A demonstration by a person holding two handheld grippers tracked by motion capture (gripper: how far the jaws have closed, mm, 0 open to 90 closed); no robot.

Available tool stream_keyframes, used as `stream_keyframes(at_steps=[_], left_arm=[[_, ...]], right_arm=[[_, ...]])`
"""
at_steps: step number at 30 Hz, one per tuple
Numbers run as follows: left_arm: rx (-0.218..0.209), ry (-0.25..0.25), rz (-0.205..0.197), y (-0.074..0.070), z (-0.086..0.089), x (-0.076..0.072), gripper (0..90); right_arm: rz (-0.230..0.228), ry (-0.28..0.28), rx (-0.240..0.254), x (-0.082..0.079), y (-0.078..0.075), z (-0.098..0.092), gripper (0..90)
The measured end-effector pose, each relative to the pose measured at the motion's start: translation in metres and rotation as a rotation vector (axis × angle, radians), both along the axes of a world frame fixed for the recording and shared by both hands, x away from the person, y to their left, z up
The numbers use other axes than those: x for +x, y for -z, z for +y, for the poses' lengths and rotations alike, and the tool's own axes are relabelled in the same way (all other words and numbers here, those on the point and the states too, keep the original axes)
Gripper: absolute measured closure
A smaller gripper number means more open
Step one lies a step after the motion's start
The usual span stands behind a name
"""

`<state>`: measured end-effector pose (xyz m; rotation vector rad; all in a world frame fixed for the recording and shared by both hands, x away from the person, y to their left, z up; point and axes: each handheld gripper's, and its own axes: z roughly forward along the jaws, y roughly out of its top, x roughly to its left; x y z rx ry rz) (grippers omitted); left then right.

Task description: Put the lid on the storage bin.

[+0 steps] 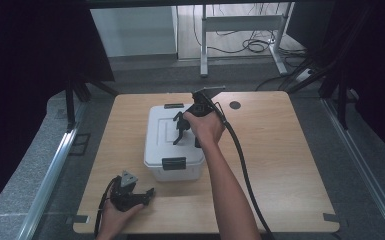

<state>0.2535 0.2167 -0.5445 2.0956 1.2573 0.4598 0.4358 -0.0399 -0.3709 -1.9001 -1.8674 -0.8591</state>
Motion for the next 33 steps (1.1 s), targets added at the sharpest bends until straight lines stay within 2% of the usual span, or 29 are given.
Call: stream_keyframes(at_steps=[6, 10, 14, 16, 20, 26, 29, 33], left_arm=[[0.0, -0.001, 0.0, 0.0, 0.0, 0.0, 12.3], [0.0, -0.001, 0.0, 0.0, 0.0, 0.0, 12.3], [0.0, 0.0, 0.0, 0.0, 0.0, 0.0, 12.3], [-0.001, 0.0, 0.0, 0.0, 0.0, 0.0, 12.2], [-0.003, 0.001, 0.002, 0.0, -0.001, 0.0, 12.3], [-0.003, -0.002, 0.003, 0.0, -0.001, 0.0, 12.2], [-0.002, -0.002, 0.001, 0.0, -0.001, 0.0, 12.2], [-0.001, -0.002, 0.0, 0.0, -0.001, 0.0, 12.2]], right_arm=[[-0.011, 0.001, 0.023, -0.001, 0.003, -0.003, 83.4], [-0.029, -0.009, 0.019, -0.003, 0.003, -0.002, 82.2], [-0.058, -0.037, -0.01, -0.005, 0.0, 0.0, 77.3], [-0.077, -0.051, -0.017, -0.005, -0.002, -0.002, 72.1], [-0.154, -0.059, -0.01, -0.008, -0.008, -0.015, 62.4], [-0.249, -0.086, 0.046, -0.02, -0.012, -0.041, 51.1], [-0.282, -0.096, 0.073, -0.029, -0.011, -0.058, 49.1], [-0.31, -0.106, 0.086, -0.038, -0.008, -0.077, 48.2]])
